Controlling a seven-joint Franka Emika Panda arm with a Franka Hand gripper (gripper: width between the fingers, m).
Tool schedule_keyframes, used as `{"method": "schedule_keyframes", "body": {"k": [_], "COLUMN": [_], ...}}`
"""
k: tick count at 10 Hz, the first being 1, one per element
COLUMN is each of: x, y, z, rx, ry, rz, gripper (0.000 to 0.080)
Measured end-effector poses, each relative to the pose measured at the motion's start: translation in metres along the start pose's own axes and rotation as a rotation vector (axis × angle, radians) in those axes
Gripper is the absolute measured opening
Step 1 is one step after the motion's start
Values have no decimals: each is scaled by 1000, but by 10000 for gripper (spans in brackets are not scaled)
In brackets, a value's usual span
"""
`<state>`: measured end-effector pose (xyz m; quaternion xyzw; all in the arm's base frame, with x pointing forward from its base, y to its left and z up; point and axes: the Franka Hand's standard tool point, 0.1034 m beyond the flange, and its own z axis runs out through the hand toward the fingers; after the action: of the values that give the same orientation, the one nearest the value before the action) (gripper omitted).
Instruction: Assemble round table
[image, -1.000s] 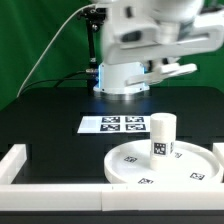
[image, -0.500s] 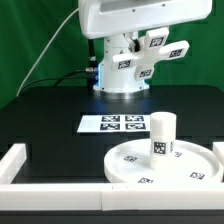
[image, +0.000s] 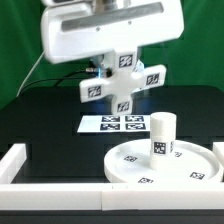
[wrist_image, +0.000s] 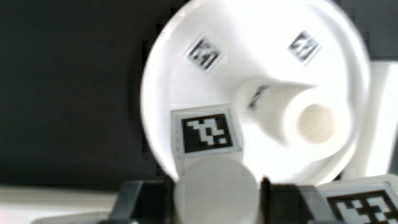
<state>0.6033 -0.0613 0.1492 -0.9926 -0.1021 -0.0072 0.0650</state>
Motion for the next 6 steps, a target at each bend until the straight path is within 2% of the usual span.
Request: {"method": "schedule_keyframes", "body": {"k": [1,2,3,5,6], "x": [7,4,-1,-7,-27], "y": [23,22,21,27,40], "z": [0,0,1,9,27], "rx": [-25,-51,-62,-59,-54], "ry": [83,132,146,148,144], "rz": [5,8,2,-2,34], "gripper": [222,222,222,222,222]}}
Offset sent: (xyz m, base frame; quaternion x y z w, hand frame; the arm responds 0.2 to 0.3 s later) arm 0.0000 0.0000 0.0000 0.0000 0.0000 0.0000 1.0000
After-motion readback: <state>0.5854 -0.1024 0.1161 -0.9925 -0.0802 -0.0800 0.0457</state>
